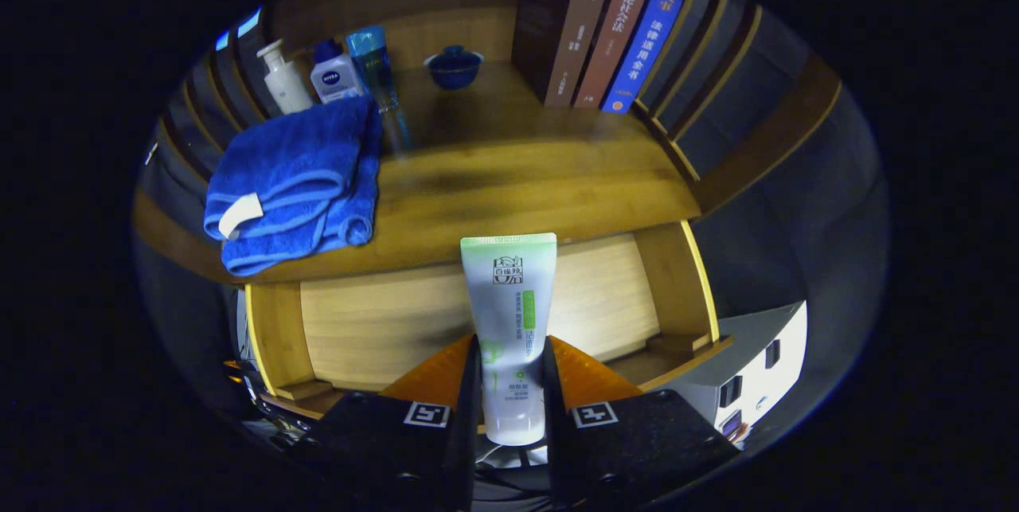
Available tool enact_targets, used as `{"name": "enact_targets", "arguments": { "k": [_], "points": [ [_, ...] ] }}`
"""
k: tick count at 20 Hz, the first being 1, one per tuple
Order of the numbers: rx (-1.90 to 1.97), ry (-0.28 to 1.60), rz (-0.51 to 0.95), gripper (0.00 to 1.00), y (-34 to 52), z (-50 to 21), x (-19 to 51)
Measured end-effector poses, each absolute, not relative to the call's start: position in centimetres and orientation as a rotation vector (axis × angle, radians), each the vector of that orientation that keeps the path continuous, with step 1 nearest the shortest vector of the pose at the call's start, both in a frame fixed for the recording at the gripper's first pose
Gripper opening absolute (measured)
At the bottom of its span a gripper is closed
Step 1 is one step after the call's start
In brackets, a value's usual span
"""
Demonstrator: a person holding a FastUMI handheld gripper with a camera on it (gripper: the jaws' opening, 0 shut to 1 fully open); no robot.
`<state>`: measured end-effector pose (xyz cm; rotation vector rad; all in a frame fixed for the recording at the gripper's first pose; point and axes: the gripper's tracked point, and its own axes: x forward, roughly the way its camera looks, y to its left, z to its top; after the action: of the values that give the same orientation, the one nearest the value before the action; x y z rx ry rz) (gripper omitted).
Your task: Pull open the drawer, take out the items inside it, and place them on the countertop above the cabinet.
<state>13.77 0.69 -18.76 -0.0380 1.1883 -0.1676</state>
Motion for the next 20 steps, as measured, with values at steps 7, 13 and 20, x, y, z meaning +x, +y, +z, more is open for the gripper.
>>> {"name": "enact_targets", "arguments": {
  "k": [7, 13, 20],
  "points": [
    [-0.075, 1.194, -0.026, 0.41, 0.5, -20.7, 22.7],
    [-0.085, 1.224, 0.061, 0.41, 2.0, -23.5, 26.5],
    [-0.086, 1.233, 0.13, 0.51, 3.2, -23.7, 27.4]
  ]
}}
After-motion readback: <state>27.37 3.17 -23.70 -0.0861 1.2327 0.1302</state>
